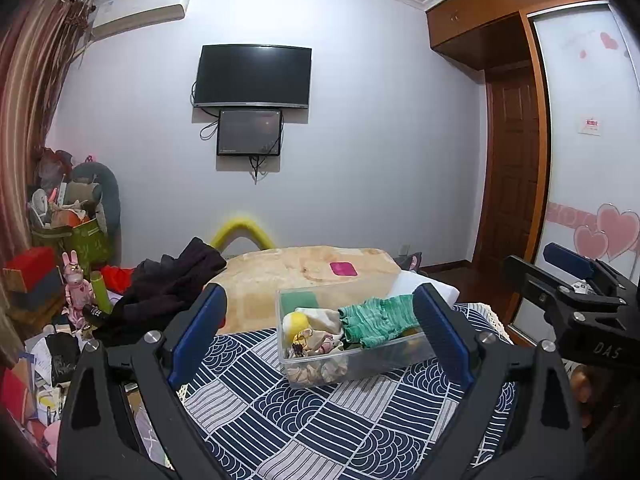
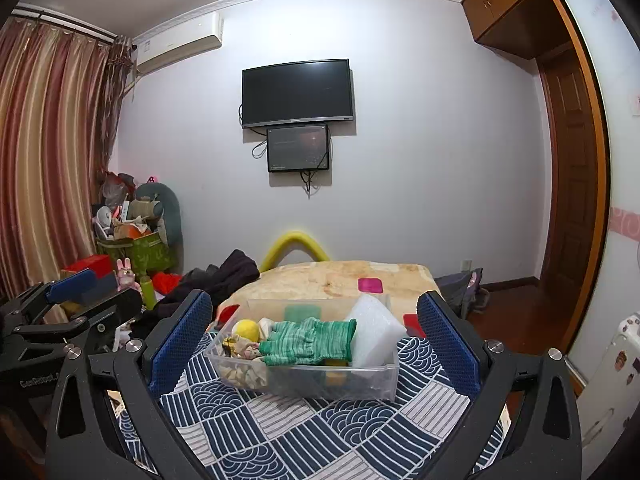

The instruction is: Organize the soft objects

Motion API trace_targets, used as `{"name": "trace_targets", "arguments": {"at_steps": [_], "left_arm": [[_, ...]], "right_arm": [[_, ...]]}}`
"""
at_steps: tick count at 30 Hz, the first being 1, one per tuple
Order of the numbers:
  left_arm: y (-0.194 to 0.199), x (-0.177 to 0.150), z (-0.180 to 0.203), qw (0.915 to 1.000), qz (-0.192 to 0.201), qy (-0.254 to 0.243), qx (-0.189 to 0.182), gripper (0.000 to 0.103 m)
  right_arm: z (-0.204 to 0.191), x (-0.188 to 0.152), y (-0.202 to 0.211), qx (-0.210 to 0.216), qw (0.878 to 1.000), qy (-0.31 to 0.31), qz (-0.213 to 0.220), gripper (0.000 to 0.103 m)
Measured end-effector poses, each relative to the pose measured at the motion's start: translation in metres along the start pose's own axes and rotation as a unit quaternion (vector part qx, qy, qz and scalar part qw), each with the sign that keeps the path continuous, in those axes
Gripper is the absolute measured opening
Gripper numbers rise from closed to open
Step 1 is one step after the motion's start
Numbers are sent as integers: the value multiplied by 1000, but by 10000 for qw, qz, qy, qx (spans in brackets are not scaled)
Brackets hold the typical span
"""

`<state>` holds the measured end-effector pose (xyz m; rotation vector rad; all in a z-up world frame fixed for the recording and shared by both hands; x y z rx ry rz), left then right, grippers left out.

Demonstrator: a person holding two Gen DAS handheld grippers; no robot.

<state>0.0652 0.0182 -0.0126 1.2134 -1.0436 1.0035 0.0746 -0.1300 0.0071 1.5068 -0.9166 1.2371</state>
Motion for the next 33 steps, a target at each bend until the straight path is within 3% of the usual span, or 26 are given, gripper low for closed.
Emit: {"name": "trace_targets", "arguments": {"at_steps": [12, 33], "left_arm": [[3, 1, 4, 10000, 57, -27, -1, 101], [0, 2, 3, 10000, -19, 50, -62, 102]], "right_arm": [[0, 0, 1, -13, 10000, -43, -8, 102], [-1, 1, 1, -7, 10000, -8, 2, 103]]}}
Point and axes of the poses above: each gripper's, at about its wrist camera, not at the fingertips, and y roughly against the way its jaws point, z to its right, x to its top, the point moved 4 cm from there along -y, roughly the way its jaws point, and after that the axes turned 1 degree about -x, right-handed, at the moved point
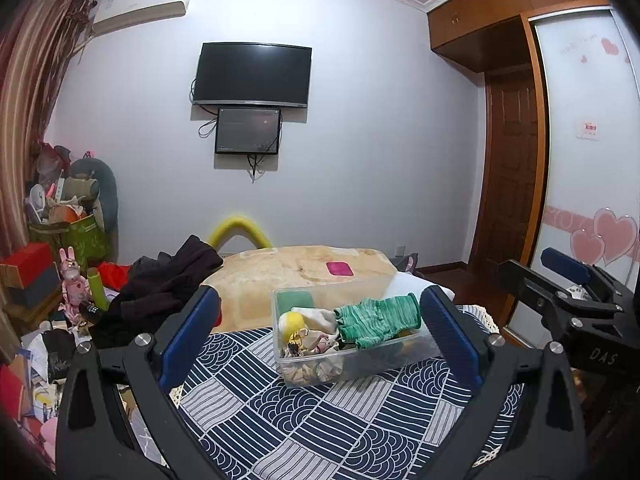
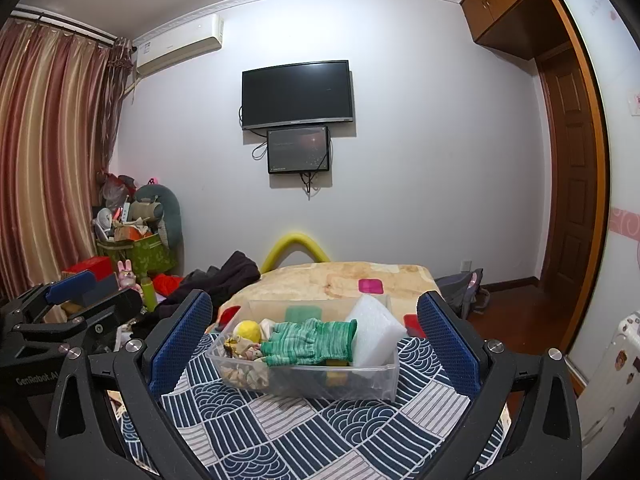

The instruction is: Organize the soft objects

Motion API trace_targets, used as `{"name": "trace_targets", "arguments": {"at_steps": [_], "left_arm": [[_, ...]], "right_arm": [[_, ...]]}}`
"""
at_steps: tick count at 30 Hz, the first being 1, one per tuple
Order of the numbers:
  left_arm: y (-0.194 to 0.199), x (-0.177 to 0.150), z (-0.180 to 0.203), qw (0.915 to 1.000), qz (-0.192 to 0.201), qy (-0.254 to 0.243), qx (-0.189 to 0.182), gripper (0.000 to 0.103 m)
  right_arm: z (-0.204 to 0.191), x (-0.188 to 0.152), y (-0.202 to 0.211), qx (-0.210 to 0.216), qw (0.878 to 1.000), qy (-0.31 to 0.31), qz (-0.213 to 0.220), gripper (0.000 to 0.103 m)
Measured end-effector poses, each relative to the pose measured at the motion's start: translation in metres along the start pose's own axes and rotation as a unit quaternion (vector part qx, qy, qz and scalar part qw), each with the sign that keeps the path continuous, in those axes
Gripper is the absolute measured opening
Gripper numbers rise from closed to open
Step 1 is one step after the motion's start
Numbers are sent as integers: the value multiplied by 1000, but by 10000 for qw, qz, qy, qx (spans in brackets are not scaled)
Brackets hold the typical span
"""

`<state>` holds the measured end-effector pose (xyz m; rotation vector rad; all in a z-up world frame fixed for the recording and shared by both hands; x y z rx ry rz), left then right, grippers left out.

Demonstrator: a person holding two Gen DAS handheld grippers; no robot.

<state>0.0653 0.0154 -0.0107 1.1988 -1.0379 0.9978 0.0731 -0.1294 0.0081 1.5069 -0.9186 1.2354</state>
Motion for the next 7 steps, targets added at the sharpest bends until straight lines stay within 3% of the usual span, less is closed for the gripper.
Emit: {"name": "trace_targets", "arguments": {"at_steps": [7], "left_arm": [[1, 2, -1, 10000, 30, 54, -78, 102]], "right_arm": [[-1, -1, 0, 7, 10000, 10, -15, 103]]}}
Point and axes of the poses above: each gripper's, at about its wrist camera, not at the fingertips, and y roughly against the way its jaws point, z to its right, x to its top, the point moved 4 cm from there along -y, roughly the way its jaws point, and after that the axes turned 1 degree about -x, right-handed, at the moved point
